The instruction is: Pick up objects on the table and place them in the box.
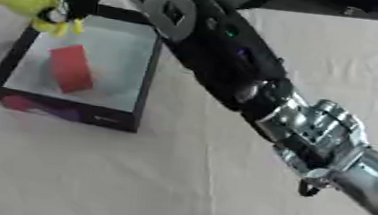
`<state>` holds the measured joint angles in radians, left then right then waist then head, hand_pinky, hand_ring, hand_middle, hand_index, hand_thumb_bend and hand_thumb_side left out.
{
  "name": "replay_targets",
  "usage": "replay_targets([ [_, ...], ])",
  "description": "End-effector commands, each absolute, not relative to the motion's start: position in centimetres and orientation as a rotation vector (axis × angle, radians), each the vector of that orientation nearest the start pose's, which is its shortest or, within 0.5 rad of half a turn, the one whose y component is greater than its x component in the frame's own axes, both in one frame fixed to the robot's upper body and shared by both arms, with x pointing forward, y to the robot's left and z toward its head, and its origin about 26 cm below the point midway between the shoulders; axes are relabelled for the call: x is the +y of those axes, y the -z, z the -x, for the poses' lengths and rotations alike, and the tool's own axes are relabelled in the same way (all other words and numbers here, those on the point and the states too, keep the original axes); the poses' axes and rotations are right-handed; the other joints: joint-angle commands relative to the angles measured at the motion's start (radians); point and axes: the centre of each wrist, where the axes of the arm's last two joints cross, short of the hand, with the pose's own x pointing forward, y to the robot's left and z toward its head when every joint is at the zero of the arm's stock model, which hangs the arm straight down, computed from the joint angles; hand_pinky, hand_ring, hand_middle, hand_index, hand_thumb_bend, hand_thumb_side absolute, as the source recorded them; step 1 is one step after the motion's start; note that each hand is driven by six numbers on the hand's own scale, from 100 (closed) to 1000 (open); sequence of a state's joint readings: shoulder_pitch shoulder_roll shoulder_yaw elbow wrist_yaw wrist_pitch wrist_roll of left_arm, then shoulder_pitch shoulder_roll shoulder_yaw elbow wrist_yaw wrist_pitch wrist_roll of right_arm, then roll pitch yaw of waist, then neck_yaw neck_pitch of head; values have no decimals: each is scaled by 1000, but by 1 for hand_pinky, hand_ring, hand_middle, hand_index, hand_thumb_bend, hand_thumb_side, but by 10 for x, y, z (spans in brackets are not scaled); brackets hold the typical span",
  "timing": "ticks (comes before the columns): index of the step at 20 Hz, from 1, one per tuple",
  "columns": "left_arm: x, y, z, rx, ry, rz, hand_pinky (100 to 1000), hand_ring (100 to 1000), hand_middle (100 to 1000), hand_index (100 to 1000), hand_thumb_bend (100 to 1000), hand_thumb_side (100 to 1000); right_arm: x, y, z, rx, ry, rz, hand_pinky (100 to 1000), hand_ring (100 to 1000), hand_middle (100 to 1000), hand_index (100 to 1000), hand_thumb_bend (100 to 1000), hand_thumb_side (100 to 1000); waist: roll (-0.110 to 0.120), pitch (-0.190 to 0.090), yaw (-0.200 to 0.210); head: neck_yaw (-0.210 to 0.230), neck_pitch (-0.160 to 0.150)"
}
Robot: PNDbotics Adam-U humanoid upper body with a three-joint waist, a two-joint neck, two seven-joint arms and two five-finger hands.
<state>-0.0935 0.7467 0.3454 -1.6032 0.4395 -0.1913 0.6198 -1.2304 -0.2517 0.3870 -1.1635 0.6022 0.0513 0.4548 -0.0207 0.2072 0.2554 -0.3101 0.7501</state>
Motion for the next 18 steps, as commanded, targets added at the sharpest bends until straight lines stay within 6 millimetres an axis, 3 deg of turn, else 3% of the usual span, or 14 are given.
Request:
replay_targets([
  [1,482,-192,-274,-2077,-553,-875,811,724,772,845,520,676,-103,-335,-440,-1864,-1538,657,820,658,398,508,386,100,13,-19,-3,8,-2],
  [8,480,-190,-275,-2075,-537,-868,811,723,772,843,520,677,-123,-327,-458,-1800,-1444,776,822,661,404,514,376,100,16,-11,-2,11,-7],
  [18,480,-190,-273,-2076,-551,-875,811,722,771,842,520,676,-138,-313,-472,-1747,-1538,725,844,705,466,587,338,100,11,-4,2,6,-13],
])
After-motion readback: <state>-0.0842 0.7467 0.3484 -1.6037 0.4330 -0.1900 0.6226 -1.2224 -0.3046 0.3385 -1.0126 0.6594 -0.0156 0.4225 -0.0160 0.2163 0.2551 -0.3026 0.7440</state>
